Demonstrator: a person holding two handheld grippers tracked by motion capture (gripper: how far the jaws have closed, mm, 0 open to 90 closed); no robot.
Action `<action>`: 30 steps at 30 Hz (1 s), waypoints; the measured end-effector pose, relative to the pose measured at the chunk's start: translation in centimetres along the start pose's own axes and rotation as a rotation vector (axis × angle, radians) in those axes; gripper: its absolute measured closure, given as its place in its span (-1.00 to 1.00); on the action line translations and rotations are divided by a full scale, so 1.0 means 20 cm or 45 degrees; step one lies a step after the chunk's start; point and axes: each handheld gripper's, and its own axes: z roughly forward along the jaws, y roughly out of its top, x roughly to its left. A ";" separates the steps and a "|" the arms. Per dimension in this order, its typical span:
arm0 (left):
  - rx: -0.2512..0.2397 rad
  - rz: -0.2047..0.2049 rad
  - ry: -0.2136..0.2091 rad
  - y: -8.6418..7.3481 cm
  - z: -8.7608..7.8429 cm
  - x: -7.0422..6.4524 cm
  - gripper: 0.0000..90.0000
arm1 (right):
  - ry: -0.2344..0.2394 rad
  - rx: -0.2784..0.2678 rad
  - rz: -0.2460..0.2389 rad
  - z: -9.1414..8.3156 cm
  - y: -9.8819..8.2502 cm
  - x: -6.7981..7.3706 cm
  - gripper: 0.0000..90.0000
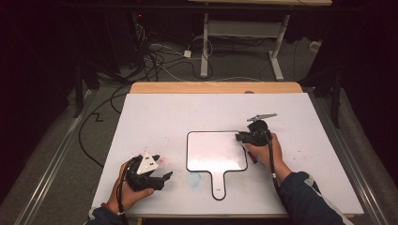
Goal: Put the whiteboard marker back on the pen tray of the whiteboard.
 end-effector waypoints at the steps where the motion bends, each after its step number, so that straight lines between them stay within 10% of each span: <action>1: -0.001 -0.002 0.002 0.00 0.00 0.00 -0.46 | -0.016 -0.006 -0.008 0.00 0.00 0.00 0.62; 19: -0.022 -0.002 0.018 0.00 -0.01 -0.01 -0.52 | -0.035 -0.083 0.025 -0.09 -0.02 -0.09 0.25; 30: -0.003 0.018 0.078 0.00 0.00 -0.02 -0.54 | -0.063 -0.335 -0.273 -0.36 -0.05 -0.04 -0.06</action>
